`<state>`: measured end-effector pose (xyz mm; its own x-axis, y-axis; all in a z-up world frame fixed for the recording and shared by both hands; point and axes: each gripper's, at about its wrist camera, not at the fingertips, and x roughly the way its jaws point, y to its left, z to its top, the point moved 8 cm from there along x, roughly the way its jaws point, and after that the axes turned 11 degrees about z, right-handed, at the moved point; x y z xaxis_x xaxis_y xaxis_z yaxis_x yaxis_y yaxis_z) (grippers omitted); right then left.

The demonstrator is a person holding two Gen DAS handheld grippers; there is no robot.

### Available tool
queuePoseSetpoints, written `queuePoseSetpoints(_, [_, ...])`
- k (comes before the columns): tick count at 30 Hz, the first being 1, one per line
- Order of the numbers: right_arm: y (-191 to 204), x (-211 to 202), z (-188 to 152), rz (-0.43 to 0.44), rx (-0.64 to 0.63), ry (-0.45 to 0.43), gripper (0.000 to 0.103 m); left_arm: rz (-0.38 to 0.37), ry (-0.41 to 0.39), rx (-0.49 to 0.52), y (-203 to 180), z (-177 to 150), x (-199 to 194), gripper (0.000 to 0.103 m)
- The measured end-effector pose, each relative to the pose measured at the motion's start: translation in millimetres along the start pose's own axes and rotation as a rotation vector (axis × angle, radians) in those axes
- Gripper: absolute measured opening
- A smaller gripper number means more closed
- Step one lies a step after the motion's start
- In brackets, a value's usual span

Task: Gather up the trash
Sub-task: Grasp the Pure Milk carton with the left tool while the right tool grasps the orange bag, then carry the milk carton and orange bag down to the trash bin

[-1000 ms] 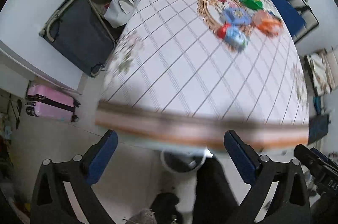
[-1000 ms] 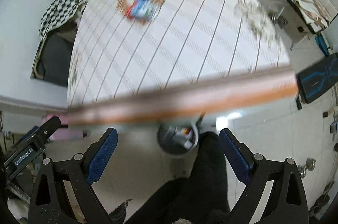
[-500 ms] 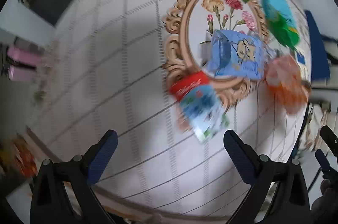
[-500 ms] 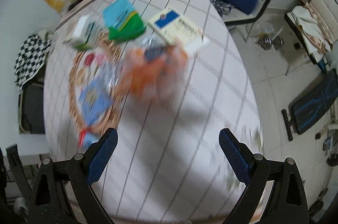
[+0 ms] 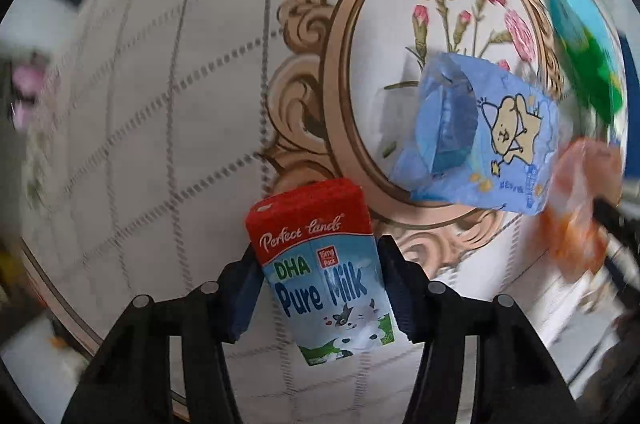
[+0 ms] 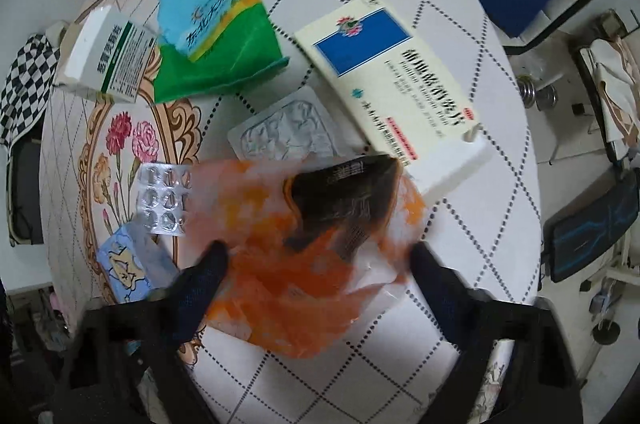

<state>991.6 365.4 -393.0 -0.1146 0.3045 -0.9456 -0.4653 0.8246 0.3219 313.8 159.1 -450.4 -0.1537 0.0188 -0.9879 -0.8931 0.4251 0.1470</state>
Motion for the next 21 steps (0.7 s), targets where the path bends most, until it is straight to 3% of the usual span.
queuePoseSetpoints(3, [2.9,0.3,-3.7,0.01,-0.019,-0.018,0.04,0.092,-0.091,0.093,5.7,-1.1,-11.0,0.05])
queuePoseSetpoints(6, [5.1,-6.4,-9.7,0.027,-0.025,-0.045,0.025,0.157,-0.172,0.153,12.8,-4.5,-24.2,0.049])
queuePoseSetpoints(12, [5.9,-33.7,-34.6,0.069,-0.031,-0.105,0.018,0.209,-0.305,0.215,22.9,-15.8,-57.1,0.048])
queuePoseSetpoints(21, [21.5,-83.5,-95.5,0.103,-0.075,-0.167,0.016,0.126,-0.421,0.254,33.4,-36.2,-102.6,0.048])
